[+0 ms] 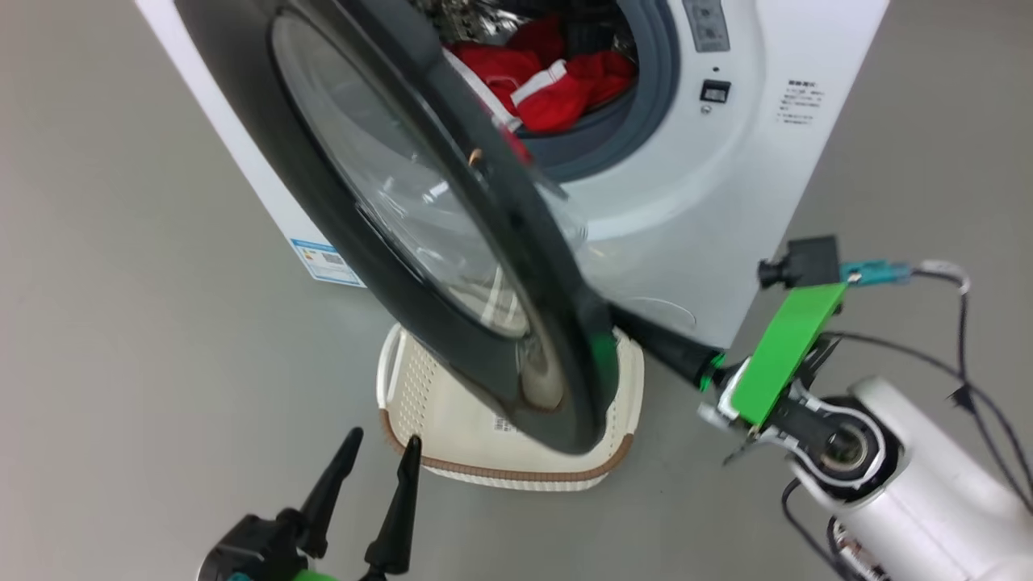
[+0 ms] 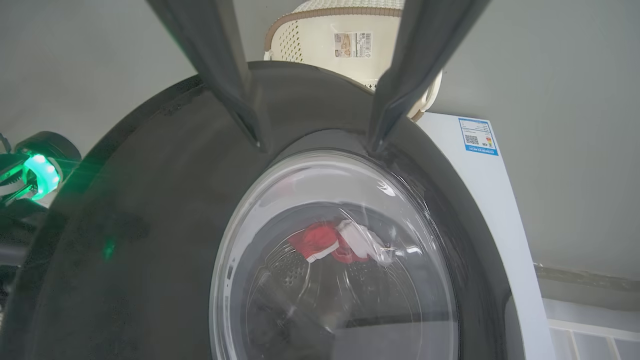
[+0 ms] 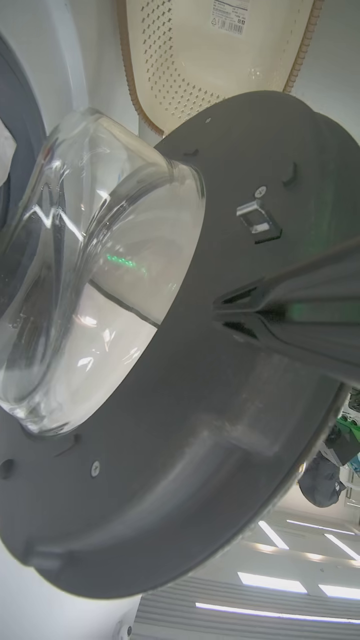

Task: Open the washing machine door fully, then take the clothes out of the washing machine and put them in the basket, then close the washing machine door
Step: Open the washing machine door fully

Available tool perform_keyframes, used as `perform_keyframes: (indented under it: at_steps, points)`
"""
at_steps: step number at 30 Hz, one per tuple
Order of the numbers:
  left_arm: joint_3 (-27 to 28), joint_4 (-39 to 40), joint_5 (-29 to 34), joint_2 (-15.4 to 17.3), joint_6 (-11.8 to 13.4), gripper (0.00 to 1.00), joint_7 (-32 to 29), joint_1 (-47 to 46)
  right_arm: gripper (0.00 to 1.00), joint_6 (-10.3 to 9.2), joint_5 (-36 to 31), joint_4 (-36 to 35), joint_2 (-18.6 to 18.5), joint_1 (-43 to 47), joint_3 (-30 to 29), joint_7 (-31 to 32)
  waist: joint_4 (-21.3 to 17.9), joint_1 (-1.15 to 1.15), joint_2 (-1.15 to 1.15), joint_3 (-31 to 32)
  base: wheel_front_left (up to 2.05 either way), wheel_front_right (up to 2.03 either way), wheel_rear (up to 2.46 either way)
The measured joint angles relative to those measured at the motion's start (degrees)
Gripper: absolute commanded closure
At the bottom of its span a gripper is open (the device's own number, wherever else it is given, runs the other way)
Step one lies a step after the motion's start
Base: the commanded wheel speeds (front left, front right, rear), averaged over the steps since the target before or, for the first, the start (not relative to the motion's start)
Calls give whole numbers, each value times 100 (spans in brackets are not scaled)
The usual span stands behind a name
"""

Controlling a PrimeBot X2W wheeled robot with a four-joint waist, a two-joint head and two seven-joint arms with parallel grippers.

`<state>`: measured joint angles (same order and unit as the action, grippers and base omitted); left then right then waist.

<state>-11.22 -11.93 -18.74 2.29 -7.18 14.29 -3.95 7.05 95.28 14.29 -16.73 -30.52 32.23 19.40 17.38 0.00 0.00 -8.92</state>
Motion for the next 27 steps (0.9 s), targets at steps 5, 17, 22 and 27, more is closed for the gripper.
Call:
perform_keyframes:
  at_steps: [5, 17, 22, 27]
  points:
    - [29, -12, 5, 1, 0, 0, 0, 176, 100, 0, -23, -37, 169, 243, 38, 191, 166, 0, 0, 158, 0, 0, 0]
    - [316, -85, 123, 3, 2, 0, 0, 410, 100, -1, -163, -60, 583, 573, 91, 439, 673, 0, 0, 456, 0, 0, 0]
    - [375, -87, 156, 4, 37, 0, 0, 414, 100, -1, -236, -60, 727, 579, 48, 442, 923, 0, 0, 545, 0, 0, 0]
    - [485, -10, 156, 5, 123, 0, 0, 441, 100, -1, -287, -15, 895, 585, 93, 559, 1118, 0, 0, 595, 0, 0, 0]
